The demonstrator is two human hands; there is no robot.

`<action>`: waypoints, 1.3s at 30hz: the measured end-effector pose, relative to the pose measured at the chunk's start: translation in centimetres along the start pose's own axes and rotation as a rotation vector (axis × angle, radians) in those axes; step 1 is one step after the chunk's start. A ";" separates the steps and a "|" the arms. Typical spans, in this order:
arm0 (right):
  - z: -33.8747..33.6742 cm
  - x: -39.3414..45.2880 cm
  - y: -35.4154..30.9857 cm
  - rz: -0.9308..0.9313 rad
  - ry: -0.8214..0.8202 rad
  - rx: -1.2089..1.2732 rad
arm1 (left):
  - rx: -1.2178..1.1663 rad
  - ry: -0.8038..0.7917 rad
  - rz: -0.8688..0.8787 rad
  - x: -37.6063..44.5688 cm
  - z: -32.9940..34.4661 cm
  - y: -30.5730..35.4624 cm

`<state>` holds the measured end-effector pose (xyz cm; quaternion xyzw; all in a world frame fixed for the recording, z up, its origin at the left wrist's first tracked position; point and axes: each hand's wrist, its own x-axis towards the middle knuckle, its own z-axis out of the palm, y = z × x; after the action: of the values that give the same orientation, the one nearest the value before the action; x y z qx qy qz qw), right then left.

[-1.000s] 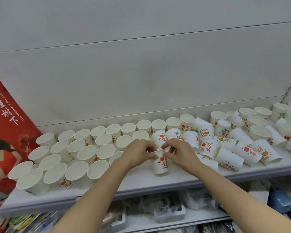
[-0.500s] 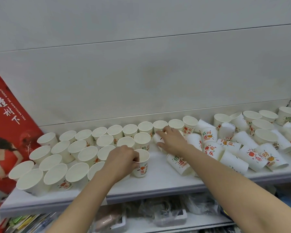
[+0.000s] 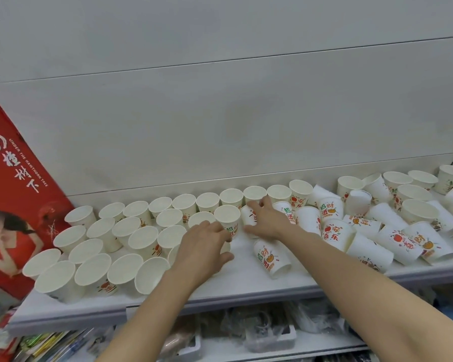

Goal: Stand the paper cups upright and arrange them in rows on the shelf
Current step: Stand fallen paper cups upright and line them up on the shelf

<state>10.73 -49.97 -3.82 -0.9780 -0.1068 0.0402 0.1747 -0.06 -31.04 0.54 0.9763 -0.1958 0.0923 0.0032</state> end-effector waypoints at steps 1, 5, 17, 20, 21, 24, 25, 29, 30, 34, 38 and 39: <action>0.1 0.1 0.0 0.003 0.027 0.002 | -0.023 0.013 0.002 0.1 0.2 0.4; 0.6 0.5 -0.4 0.031 0.143 0.018 | -0.183 0.051 0.014 1.0 1.7 3.1; -1.5 0.4 1.7 0.028 0.225 0.297 | -0.514 -0.098 -0.303 4.7 4.5 6.5; -1.4 -0.4 1.2 -0.004 0.214 0.390 | -0.544 -0.050 -0.374 5.5 4.2 7.1; -1.2 -0.6 1.1 -0.008 0.215 0.420 | -0.550 -0.022 -0.400 5.8 4.1 7.5; -0.8 -1.0 1.3 -0.001 0.234 0.486 | -0.598 0.052 -0.533 6.6 3.8 8.3; -0.9 -1.1 1.4 0.000 0.244 0.497 | -0.643 0.059 -0.580 6.8 3.8 8.3; -1.9 -1.0 2.3 -0.031 0.311 0.445 | -0.682 0.061 -0.564 6.2 3.1 7.4; -2.1 -1.1 2.4 -0.046 0.314 0.416 | -0.632 0.071 -0.500 5.7 2.7 7.2; -1.8 -1.3 1.7 -0.144 0.330 0.198 | -0.391 0.127 -0.215 3.3 2.5 6.8; -0.8 -1.3 1.2 -0.293 0.393 0.030 | -0.237 0.130 -0.091 1.9 3.2 5.9; -0.5 -1.2 1.3 -0.326 0.416 0.003 | -0.242 0.133 -0.080 1.5 3.2 5.6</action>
<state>9.88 -51.55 -3.72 -0.9349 -0.2245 -0.1900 0.1987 -0.25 -36.89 -2.54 0.9675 -0.1657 0.1322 0.1376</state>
